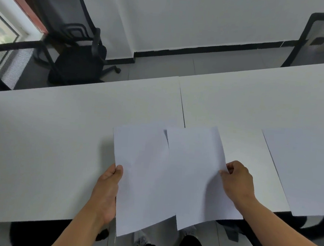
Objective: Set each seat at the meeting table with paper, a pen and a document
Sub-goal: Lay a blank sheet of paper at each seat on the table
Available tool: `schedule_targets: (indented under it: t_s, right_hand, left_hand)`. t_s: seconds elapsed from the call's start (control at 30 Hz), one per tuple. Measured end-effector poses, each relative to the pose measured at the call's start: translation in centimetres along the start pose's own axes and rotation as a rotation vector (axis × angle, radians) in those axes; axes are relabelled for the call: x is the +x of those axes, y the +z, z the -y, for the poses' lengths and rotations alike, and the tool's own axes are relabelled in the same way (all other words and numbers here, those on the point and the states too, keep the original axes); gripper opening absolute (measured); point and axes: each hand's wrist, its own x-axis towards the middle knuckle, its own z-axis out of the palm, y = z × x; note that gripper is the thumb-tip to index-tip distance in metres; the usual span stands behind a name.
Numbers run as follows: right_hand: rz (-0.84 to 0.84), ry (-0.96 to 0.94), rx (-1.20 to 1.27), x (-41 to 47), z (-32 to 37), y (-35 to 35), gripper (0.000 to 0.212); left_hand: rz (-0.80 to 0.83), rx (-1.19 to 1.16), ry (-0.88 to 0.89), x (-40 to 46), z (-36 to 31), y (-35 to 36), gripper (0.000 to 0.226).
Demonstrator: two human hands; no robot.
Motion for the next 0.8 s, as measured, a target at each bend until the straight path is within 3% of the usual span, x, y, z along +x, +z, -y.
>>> schedule_targets:
  t_s: [0.37,0.8]
  right_hand:
    - [-0.033,0.076,-0.127,1.0,-1.1,-0.8,0.005]
    - [-0.007,0.03,-0.176,1.8,-1.9,-0.6,0.011]
  left_hand:
    - [-0.02,-0.034,0.023,-0.7,-0.9,0.0,0.029]
    - [0.004,-0.043,0.036,-1.5,-1.6,-0.2,0.032]
